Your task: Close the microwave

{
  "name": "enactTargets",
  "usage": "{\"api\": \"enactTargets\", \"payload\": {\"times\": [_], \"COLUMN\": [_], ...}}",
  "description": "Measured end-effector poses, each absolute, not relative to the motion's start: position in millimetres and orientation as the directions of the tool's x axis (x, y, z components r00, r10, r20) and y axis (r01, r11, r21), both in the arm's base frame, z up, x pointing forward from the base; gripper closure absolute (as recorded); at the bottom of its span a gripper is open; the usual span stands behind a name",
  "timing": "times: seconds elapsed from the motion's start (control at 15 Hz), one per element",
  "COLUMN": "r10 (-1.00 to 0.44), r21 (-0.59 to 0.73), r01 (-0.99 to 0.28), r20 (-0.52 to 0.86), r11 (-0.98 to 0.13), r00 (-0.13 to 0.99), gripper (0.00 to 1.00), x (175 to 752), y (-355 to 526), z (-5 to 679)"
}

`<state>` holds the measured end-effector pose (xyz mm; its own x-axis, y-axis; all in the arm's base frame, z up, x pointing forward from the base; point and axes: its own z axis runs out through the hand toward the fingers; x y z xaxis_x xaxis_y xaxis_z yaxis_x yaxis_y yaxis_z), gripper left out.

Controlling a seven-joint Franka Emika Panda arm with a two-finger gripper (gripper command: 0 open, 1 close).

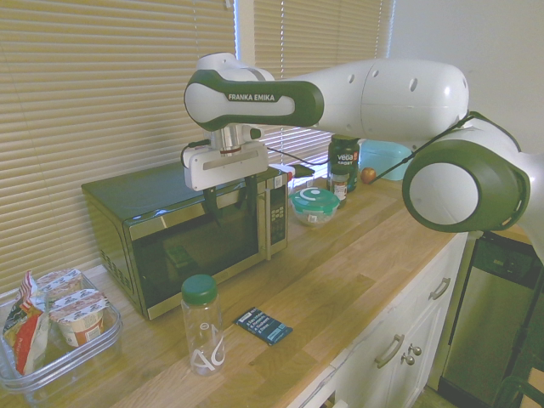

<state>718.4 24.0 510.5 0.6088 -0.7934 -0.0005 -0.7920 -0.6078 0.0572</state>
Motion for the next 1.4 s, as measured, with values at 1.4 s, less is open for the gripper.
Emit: {"api": "enactTargets", "payload": {"times": [1.4], "r10": [-0.732], "r21": [-0.008], "r01": [-0.733], "r20": [0.053], "r11": [-0.681], "r00": [0.679], "gripper": [0.00], "x": [558], "y": [17], "z": [451]}}
